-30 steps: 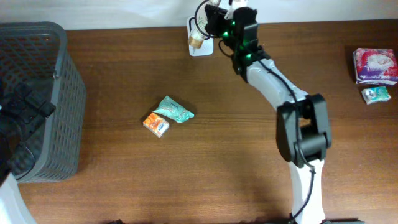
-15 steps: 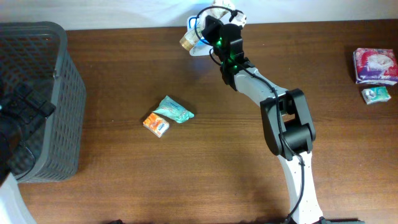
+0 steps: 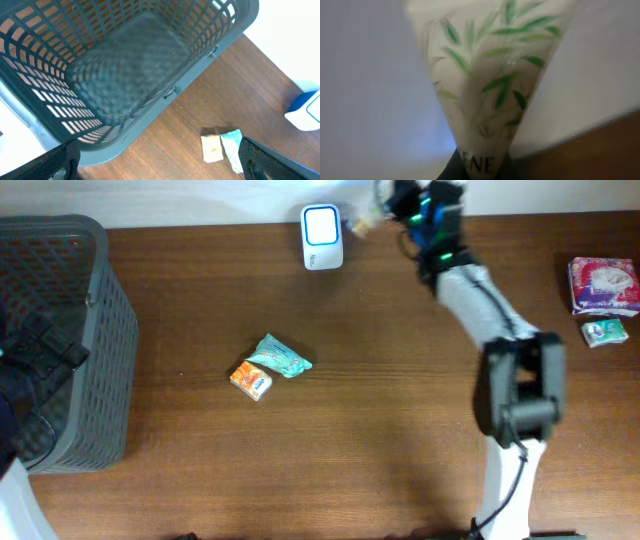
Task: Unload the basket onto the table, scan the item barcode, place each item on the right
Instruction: 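Carry the tube to the right edge and release it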
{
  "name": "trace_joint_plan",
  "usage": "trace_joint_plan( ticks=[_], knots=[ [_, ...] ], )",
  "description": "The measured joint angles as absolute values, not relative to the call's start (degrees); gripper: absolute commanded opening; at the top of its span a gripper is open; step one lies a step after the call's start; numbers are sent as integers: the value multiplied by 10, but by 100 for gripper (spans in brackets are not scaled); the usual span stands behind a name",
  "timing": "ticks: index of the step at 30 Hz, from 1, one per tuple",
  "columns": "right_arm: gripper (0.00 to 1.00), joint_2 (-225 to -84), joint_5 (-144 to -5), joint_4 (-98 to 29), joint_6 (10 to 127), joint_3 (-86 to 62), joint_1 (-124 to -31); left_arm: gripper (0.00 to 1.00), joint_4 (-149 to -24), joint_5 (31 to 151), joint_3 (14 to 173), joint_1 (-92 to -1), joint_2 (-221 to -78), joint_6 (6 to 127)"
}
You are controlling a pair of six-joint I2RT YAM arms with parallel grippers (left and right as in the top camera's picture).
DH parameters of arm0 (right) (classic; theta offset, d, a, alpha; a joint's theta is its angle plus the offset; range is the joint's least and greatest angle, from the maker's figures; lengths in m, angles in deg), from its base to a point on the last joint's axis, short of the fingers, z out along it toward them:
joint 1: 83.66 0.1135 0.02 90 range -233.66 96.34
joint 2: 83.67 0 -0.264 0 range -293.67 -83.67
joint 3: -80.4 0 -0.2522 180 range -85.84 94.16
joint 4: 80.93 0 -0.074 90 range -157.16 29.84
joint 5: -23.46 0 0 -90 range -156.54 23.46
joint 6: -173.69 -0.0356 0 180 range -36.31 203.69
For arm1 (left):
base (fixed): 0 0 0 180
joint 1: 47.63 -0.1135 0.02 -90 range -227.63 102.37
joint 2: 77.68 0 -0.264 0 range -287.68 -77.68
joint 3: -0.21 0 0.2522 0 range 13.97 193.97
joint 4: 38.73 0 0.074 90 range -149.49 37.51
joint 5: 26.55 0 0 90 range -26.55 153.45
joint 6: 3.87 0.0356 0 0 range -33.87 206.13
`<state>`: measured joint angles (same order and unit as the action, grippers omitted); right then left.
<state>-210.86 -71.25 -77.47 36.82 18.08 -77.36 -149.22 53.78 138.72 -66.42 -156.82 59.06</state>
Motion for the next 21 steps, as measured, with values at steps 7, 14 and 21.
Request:
trace_joint_plan(
  ticks=[7,14,21],
  knots=[
    [4,-2023,-692,-376,552,189,-954,99,-1492,538,1387,-664,-1568,591],
    [4,-2024,-624,-241,539,188,-1160,99,-1492,538,1387,-664,-1568,591],
    [4,-2058,-614,-228,446,188,-1275,99,-1492,538,1387,-664,-1568,591]
  ],
)
